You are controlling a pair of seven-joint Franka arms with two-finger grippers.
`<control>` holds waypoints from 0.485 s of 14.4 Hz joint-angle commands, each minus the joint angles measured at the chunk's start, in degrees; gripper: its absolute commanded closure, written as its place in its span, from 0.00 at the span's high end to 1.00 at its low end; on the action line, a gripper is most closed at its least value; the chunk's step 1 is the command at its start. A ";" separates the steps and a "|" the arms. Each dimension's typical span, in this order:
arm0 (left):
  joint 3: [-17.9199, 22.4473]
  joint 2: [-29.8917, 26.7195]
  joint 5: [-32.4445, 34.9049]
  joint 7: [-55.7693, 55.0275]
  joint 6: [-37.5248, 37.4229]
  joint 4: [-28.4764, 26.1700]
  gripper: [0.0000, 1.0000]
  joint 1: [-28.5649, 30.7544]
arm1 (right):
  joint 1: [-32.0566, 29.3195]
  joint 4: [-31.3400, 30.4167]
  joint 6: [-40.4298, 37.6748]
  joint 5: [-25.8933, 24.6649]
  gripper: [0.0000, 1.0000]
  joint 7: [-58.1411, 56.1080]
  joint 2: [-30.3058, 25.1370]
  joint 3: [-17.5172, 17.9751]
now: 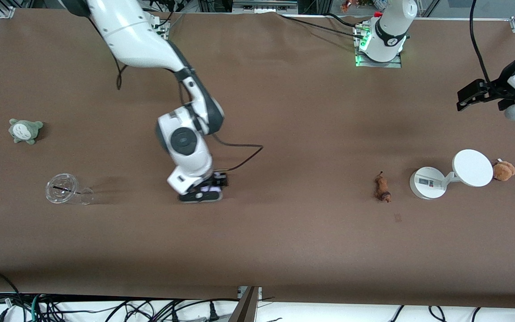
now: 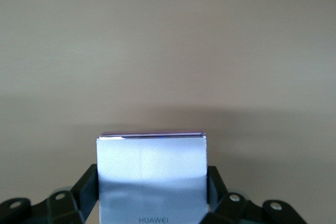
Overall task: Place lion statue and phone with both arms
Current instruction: 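Carry the phone to the glass cup and lower it with the right gripper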
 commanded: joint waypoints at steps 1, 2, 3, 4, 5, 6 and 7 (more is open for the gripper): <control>1.26 -5.61 -1.41 1.59 -0.05 -4.15 1.00 0.01 | -4.26 -1.89 -4.38 -0.32 0.16 -7.94 -1.99 -3.93; 1.96 -7.46 -1.68 1.50 0.82 -6.78 1.00 -0.25 | -6.02 -2.06 -5.09 0.20 0.16 -13.21 -1.90 -5.26; 3.10 -9.31 -2.72 1.24 2.48 -9.07 1.00 -0.43 | -8.56 -2.15 -5.53 0.29 0.16 -15.87 -1.90 -5.36; 4.24 -10.28 -3.95 1.24 3.81 -10.92 1.00 -0.43 | -10.24 -2.59 -5.71 0.29 0.16 -16.59 -1.81 -5.36; 4.86 -11.07 -4.75 1.24 3.91 -12.15 1.00 -0.43 | -10.69 -3.20 -5.71 0.29 0.16 -16.69 -1.64 -5.36; 4.78 -11.08 -4.75 1.15 3.12 -11.91 1.00 -0.17 | -10.78 -4.17 -5.10 0.29 0.16 -16.78 -1.55 -5.36; 4.78 -10.65 -4.93 1.06 2.94 -11.38 1.00 0.18 | -10.87 -4.26 -4.92 0.29 0.16 -16.78 -1.37 -5.36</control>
